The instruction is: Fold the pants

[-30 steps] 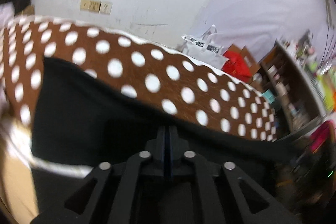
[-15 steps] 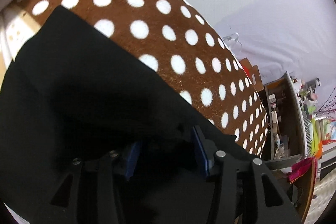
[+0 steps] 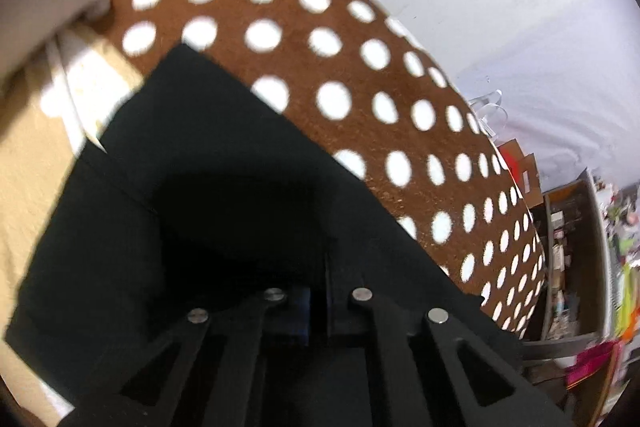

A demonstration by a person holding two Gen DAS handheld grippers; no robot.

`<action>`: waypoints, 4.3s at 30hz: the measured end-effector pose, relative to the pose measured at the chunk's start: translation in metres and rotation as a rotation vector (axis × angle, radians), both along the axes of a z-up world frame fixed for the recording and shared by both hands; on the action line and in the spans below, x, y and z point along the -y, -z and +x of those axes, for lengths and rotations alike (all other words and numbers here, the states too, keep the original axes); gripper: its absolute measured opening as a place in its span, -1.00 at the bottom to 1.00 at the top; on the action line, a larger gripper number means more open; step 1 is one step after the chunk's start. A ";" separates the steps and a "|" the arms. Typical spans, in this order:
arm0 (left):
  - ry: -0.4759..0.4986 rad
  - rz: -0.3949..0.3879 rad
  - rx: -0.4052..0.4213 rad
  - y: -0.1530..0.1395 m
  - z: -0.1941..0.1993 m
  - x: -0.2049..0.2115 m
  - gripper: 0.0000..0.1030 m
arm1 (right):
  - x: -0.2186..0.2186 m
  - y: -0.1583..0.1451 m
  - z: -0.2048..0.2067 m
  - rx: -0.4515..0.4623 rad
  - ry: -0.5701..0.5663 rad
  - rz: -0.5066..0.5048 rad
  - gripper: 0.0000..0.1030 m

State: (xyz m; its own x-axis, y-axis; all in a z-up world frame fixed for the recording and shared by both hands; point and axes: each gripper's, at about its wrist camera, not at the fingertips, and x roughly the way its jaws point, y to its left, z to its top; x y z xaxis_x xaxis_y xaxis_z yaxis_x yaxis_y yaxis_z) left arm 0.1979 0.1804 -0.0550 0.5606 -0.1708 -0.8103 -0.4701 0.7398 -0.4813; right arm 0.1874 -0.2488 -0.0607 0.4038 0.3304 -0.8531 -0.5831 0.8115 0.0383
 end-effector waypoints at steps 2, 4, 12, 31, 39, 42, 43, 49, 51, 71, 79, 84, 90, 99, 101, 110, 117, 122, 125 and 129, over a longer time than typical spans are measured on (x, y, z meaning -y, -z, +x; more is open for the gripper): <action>0.011 0.042 0.025 -0.016 -0.011 0.004 -0.89 | 0.001 -0.009 -0.004 0.015 0.001 0.001 -0.92; 0.021 0.072 0.049 -0.032 -0.027 0.007 -0.89 | 0.004 -0.020 -0.011 0.028 0.000 0.006 -0.92; 0.100 0.098 -0.063 -0.015 -0.098 0.026 -0.89 | 0.020 -0.014 -0.041 -0.060 0.026 -0.003 -0.92; 0.171 0.156 -0.205 0.018 -0.111 0.047 -0.88 | 0.033 0.010 -0.066 -0.328 0.078 -0.020 -0.88; 0.109 0.115 -0.185 0.000 -0.138 0.021 -0.78 | 0.057 -0.015 -0.067 -0.305 0.198 0.054 -0.47; 0.070 0.091 -0.194 -0.004 -0.151 0.013 -0.78 | 0.063 -0.026 -0.066 -0.283 0.232 0.100 -0.46; 0.060 0.091 -0.184 -0.007 -0.155 0.011 -0.78 | 0.062 -0.028 -0.065 -0.278 0.239 0.112 -0.46; -0.009 0.086 -0.143 -0.025 -0.165 -0.007 -0.78 | 0.021 -0.037 -0.050 -0.253 0.178 0.173 -0.21; -0.047 0.101 -0.163 -0.025 -0.169 -0.018 -0.78 | -0.006 -0.038 -0.038 -0.246 0.137 0.184 -0.21; -0.021 0.095 -0.147 0.000 -0.152 -0.036 -0.79 | -0.237 0.025 0.029 -0.167 -0.749 -0.168 -0.21; -0.056 -0.007 -0.274 0.026 -0.152 -0.045 -0.79 | -0.229 0.018 0.012 -0.166 -0.855 -0.202 -0.86; -0.035 0.028 -0.299 0.027 -0.148 -0.035 -0.79 | -0.206 -0.007 0.045 -0.041 -0.557 -0.045 -0.86; -0.053 0.041 -0.264 0.017 -0.151 -0.030 -0.78 | -0.208 0.001 0.043 -0.039 -0.502 -0.126 -0.70; -0.155 0.040 -0.116 -0.006 -0.168 -0.045 -0.78 | -0.269 -0.018 0.034 -0.046 -0.577 -0.007 -0.64; -0.159 0.037 -0.109 -0.006 -0.166 -0.052 -0.78 | -0.293 -0.009 0.030 -0.056 -0.629 -0.007 -0.64; -0.209 0.074 -0.061 -0.023 -0.190 -0.066 -0.78 | -0.362 0.028 -0.006 -0.155 -0.822 0.007 -0.64; -0.212 0.053 -0.071 -0.015 -0.187 -0.069 -0.79 | -0.338 0.034 -0.041 -0.170 -0.928 0.010 -0.64; -0.193 0.053 -0.075 -0.014 -0.182 -0.066 -0.78 | -0.329 0.036 -0.060 -0.094 -0.970 -0.028 -0.56; -0.196 0.042 -0.107 -0.008 -0.183 -0.066 -0.79 | -0.331 0.035 -0.064 -0.065 -0.996 -0.054 -0.45; -0.225 0.017 -0.114 -0.006 -0.188 -0.072 -0.79 | -0.332 0.029 -0.061 -0.043 -1.041 -0.080 -0.04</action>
